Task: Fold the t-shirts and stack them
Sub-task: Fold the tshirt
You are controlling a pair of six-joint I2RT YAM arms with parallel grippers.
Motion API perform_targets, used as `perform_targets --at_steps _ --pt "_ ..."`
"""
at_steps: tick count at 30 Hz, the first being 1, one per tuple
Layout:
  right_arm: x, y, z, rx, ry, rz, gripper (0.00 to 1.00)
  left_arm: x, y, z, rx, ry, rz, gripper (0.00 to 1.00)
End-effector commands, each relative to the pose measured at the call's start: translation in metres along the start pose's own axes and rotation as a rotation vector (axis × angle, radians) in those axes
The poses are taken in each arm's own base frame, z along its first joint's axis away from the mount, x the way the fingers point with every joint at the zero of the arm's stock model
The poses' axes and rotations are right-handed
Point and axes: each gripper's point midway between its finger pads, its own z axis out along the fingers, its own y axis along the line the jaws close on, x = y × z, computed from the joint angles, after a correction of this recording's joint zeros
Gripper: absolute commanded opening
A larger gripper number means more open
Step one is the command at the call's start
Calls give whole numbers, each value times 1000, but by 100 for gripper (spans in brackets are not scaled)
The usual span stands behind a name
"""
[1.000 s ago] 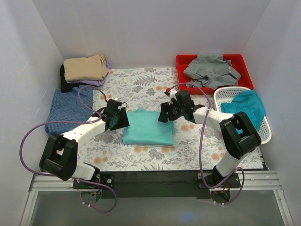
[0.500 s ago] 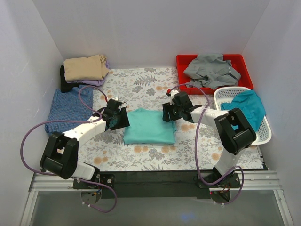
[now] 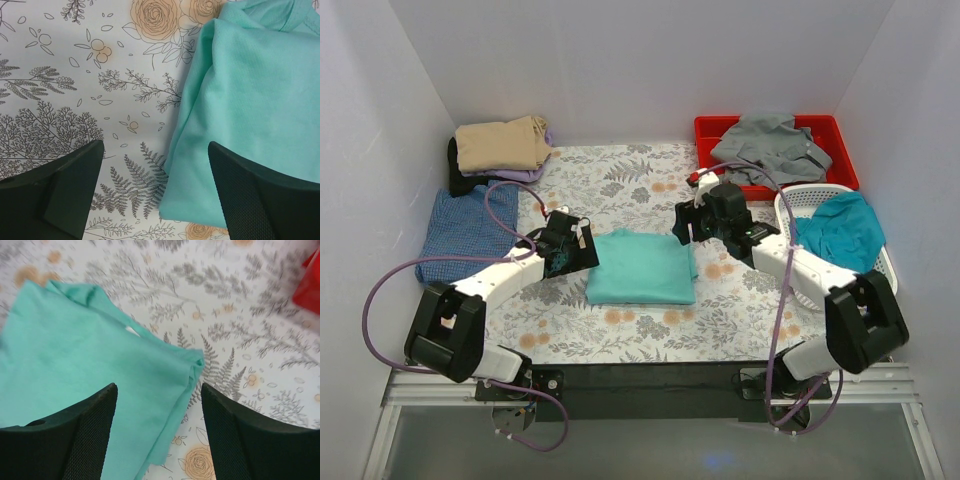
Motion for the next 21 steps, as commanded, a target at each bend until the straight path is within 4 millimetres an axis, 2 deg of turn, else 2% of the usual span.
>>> perform_targets --at_steps 1,2,5,7,8,10,11,14,17,21 --pt "-42 8 -31 -28 -134 -36 74 -16 -8 -6 34 -55 -4 85" --pt "-50 10 -41 -30 -158 -39 74 -18 -14 -4 61 -57 3 85" --pt "-52 12 -54 -38 -173 -40 75 -12 -31 6 154 -19 21 85" --pt "-52 13 -57 -40 -179 -35 75 3 -51 5 286 49 29 86" --pt "-46 12 -59 -37 -158 -32 75 1 -64 4 356 39 34 86" --pt "-38 9 -59 -20 -140 -29 75 15 -77 0 458 97 31 86" --pt "-36 7 -59 -13 -136 -27 75 14 -85 -2 506 90 25 86" --pt "-27 5 -58 -7 -117 -23 75 32 -88 2 548 159 25 86" --pt "-19 6 -56 -15 -99 -16 75 51 -82 12 539 232 18 87" --pt "-12 5 -55 -11 -87 -12 75 64 -81 14 561 272 15 87"
